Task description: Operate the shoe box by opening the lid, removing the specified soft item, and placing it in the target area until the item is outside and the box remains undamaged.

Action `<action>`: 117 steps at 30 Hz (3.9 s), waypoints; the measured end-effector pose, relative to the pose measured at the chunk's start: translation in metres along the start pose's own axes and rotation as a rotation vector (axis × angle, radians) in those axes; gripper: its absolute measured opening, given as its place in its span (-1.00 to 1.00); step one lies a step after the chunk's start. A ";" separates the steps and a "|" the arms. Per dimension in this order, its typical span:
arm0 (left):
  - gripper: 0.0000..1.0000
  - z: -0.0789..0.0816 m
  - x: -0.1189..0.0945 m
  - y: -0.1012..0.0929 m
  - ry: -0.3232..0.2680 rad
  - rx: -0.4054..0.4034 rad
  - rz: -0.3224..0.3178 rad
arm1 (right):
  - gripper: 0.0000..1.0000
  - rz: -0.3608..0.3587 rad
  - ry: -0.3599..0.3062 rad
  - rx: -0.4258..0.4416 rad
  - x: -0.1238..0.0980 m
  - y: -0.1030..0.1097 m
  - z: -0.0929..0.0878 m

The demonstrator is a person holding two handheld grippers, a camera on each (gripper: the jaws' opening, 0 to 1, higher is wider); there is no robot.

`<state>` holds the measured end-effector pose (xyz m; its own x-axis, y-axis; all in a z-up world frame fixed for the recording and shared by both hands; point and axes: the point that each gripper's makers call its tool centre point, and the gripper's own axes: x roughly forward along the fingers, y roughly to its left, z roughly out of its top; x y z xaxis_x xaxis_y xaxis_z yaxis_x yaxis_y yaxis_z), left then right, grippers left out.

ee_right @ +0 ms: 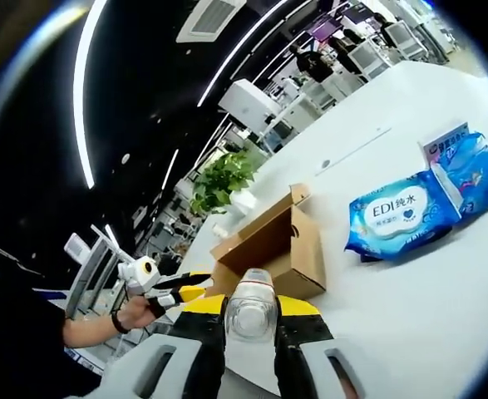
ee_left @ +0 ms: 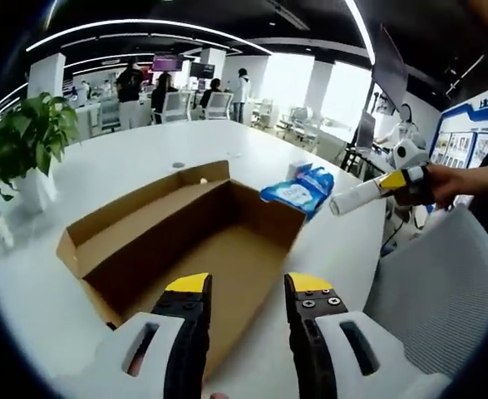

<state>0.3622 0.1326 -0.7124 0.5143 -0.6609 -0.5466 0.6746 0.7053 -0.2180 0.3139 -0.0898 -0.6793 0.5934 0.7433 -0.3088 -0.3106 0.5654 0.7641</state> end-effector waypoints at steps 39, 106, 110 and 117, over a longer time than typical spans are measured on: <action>-0.29 -0.012 -0.028 0.005 -0.017 -0.109 0.162 | -0.66 -0.106 0.146 -0.215 0.014 -0.087 0.138; -0.29 -0.034 -0.039 0.014 0.031 -0.146 0.237 | -0.65 -0.126 1.125 -1.352 0.061 -0.221 0.166; -0.29 -0.038 -0.039 0.013 0.036 -0.151 0.237 | -0.65 -0.110 1.158 -1.356 0.061 -0.226 0.161; -0.29 -0.041 -0.036 0.013 0.043 -0.160 0.232 | -0.65 -0.079 1.199 -1.347 0.063 -0.226 0.166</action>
<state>0.3307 0.1759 -0.7283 0.6202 -0.4679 -0.6296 0.4478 0.8702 -0.2056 0.5446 -0.2302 -0.7778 0.0224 0.1847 -0.9825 -0.9995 0.0255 -0.0180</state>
